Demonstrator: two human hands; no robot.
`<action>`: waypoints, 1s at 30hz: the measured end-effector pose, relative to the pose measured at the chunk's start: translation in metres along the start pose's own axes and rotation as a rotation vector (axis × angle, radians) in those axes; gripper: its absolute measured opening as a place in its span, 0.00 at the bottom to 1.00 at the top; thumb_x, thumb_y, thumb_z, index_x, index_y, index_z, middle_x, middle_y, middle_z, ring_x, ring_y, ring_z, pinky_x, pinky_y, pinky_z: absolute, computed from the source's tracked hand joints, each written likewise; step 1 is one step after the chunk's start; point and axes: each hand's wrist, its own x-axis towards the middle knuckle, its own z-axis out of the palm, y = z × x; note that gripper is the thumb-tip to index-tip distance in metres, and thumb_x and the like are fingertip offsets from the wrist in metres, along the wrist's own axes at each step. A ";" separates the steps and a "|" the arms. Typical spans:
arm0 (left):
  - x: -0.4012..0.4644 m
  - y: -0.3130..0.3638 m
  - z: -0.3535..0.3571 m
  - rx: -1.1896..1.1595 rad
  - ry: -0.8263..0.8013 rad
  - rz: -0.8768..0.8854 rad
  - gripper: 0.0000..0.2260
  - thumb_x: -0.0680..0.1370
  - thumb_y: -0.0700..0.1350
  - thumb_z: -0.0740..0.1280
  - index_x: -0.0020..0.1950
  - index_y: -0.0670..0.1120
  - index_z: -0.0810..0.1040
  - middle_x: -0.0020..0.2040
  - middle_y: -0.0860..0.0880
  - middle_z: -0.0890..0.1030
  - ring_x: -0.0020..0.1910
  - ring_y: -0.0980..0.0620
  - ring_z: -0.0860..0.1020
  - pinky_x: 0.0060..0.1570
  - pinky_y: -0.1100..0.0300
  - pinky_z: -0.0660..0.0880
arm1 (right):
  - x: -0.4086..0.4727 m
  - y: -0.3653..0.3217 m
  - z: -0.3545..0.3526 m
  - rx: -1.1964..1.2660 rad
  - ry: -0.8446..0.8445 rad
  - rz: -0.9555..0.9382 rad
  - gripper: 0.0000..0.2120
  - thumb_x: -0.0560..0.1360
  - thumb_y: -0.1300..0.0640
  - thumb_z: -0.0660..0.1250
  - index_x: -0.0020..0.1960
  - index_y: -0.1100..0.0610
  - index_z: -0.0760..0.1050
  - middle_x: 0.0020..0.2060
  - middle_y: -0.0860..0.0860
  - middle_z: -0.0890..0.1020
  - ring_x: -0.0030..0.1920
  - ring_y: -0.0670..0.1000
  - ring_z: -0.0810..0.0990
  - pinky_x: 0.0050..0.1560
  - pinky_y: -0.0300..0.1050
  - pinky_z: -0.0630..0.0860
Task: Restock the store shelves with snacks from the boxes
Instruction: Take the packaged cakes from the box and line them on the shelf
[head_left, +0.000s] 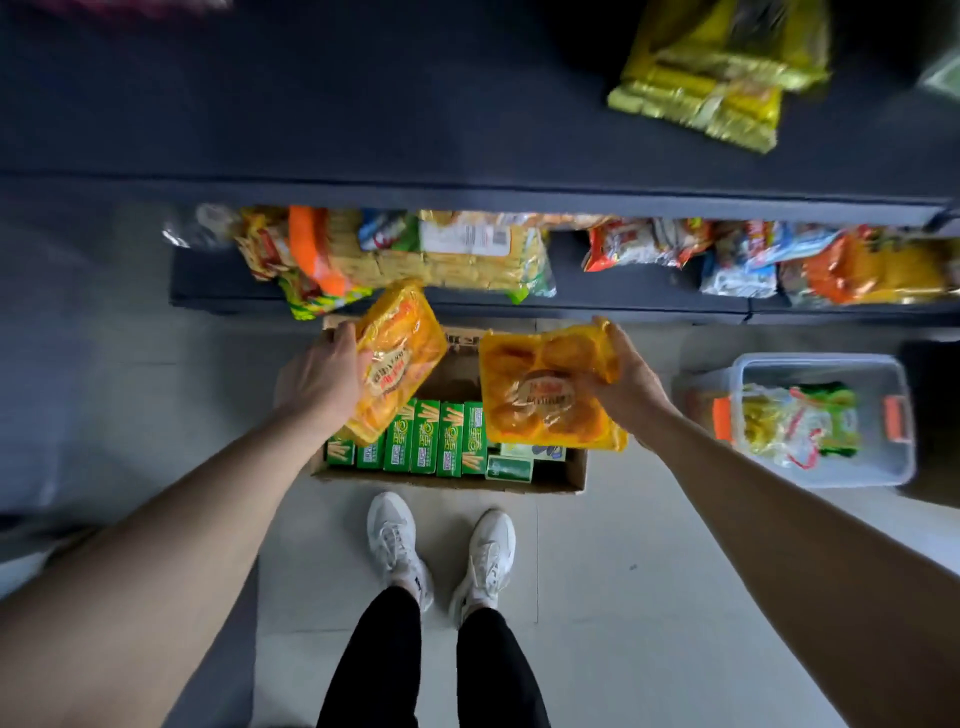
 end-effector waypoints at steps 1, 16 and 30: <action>-0.014 0.003 -0.019 -0.007 0.012 -0.007 0.15 0.83 0.51 0.58 0.64 0.41 0.68 0.57 0.37 0.79 0.51 0.34 0.79 0.46 0.41 0.77 | -0.015 -0.011 -0.014 0.007 -0.023 -0.012 0.35 0.76 0.50 0.71 0.77 0.36 0.56 0.59 0.52 0.80 0.56 0.59 0.80 0.56 0.55 0.79; -0.169 0.021 -0.330 0.080 0.229 -0.109 0.14 0.84 0.55 0.54 0.56 0.47 0.72 0.44 0.49 0.76 0.44 0.47 0.78 0.42 0.52 0.77 | -0.217 -0.200 -0.231 -0.201 0.113 -0.503 0.29 0.76 0.46 0.71 0.73 0.46 0.62 0.55 0.54 0.80 0.53 0.57 0.79 0.52 0.51 0.76; -0.278 0.009 -0.599 0.193 0.740 -0.052 0.17 0.85 0.55 0.51 0.70 0.51 0.69 0.52 0.43 0.79 0.46 0.42 0.77 0.39 0.53 0.69 | -0.379 -0.409 -0.399 -0.183 0.475 -1.136 0.27 0.74 0.51 0.75 0.68 0.43 0.67 0.60 0.46 0.75 0.56 0.53 0.78 0.59 0.50 0.75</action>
